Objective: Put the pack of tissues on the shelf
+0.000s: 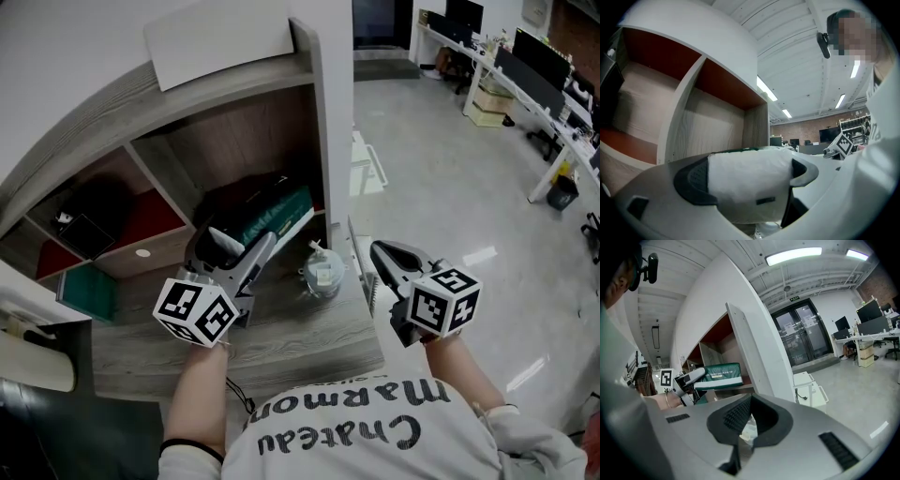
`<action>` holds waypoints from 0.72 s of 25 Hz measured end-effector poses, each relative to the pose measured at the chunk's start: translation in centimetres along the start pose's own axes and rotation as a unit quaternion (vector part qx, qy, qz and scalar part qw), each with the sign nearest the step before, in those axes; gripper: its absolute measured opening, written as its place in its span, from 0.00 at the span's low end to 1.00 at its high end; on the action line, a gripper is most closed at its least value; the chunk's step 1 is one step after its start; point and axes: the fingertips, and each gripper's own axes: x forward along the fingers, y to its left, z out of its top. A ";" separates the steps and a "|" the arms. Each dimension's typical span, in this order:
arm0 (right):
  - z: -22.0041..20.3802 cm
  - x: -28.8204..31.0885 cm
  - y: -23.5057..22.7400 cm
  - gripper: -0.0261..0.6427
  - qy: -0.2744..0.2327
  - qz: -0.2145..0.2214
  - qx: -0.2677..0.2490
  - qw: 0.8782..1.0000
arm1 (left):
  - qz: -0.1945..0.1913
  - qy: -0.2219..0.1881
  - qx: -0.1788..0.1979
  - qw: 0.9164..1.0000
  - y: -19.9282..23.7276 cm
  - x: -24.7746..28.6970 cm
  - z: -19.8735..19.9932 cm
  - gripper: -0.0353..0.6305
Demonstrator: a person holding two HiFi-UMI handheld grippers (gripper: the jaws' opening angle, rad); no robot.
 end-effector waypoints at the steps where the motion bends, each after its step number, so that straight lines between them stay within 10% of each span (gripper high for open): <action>1: 0.0 0.0 -0.1 0.06 0.001 -0.001 0.000 1.000 | -0.002 0.004 0.009 1.000 -0.1 0.2 0.0 0.71; 18: -0.3 1.0 0.3 0.06 0.007 0.007 -0.003 1.000 | 0.023 0.076 0.084 0.993 0.6 1.7 -0.9 0.71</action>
